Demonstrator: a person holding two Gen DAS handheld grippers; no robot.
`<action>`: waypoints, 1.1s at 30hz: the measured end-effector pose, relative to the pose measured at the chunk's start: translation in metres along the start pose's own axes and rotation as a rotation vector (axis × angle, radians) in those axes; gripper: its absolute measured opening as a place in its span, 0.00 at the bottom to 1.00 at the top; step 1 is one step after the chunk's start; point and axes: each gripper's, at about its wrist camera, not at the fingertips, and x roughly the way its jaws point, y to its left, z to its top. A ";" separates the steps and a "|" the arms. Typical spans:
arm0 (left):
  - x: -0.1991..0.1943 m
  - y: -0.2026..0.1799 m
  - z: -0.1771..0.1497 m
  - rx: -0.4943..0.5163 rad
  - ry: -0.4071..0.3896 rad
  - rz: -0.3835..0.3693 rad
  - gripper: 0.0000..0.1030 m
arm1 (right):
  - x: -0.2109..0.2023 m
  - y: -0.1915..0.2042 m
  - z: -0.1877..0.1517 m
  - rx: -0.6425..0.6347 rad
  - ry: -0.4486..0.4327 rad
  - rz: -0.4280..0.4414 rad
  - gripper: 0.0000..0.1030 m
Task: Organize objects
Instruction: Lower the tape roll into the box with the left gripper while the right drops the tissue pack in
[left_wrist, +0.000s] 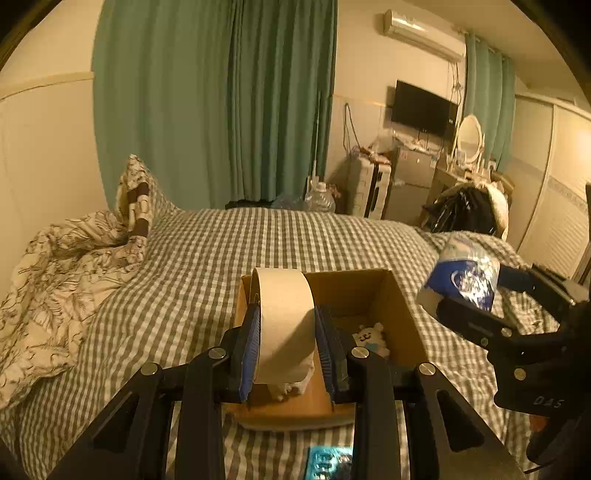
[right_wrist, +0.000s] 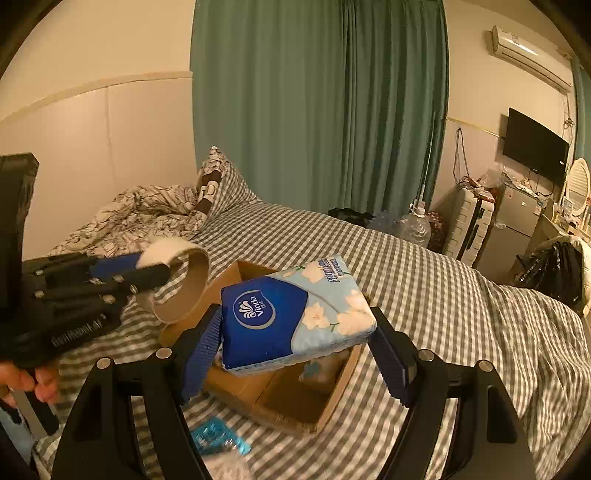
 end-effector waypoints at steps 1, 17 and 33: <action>0.010 -0.001 0.000 0.002 0.010 0.001 0.28 | 0.009 -0.002 0.002 0.002 0.004 0.002 0.74; 0.088 0.002 -0.025 0.033 0.122 -0.010 0.55 | 0.088 -0.026 -0.039 0.067 0.079 0.037 0.86; -0.019 -0.029 -0.033 0.118 0.049 0.031 0.80 | -0.066 -0.025 -0.035 -0.009 0.013 -0.104 0.90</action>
